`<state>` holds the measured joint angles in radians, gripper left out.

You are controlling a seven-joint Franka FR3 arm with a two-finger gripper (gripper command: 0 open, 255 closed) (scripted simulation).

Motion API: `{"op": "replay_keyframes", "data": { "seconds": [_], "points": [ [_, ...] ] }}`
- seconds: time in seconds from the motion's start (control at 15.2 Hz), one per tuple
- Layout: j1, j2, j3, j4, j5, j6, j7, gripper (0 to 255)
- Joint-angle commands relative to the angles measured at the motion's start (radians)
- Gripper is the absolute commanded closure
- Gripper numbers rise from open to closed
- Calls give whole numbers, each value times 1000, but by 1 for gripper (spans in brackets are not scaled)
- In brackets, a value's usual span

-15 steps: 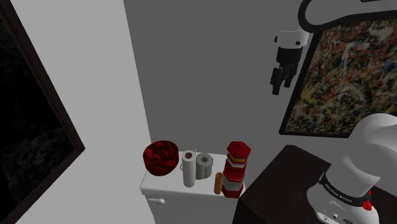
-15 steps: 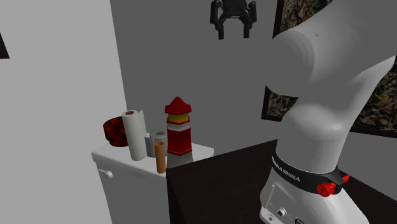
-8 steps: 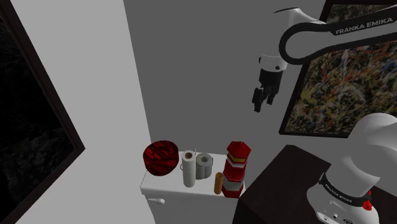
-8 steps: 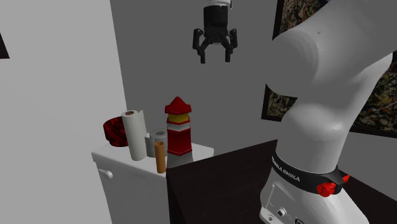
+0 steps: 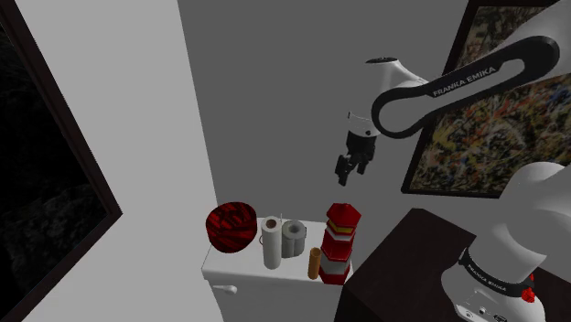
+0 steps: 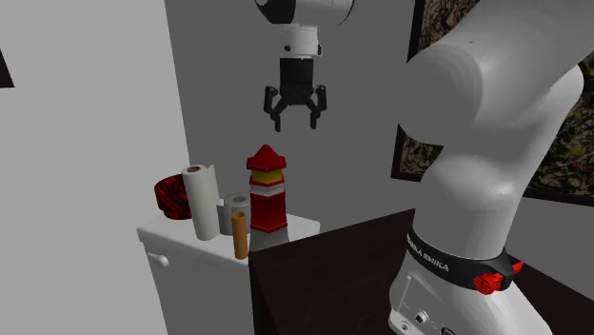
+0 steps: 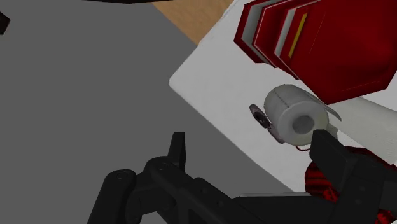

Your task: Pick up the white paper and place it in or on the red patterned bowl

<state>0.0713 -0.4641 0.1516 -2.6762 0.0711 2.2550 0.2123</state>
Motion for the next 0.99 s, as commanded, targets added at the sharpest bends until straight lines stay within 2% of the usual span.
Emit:
{"op": "replay_keyframes", "data": {
  "seconds": [0.0, 0.26, 0.46, 0.73, 0.92],
  "points": [
    [6, 63, 19, -7, 6, 89, 21, 0],
    [10, 221, 61, 9, -2, 264, 77, 0],
    [5, 350, 92, 40, -39, 384, 136, 0],
    [4, 528, 112, 106, -152, 521, 258, 0],
    [38, 660, 84, 174, -274, 602, 375, 0]
  ]
}}
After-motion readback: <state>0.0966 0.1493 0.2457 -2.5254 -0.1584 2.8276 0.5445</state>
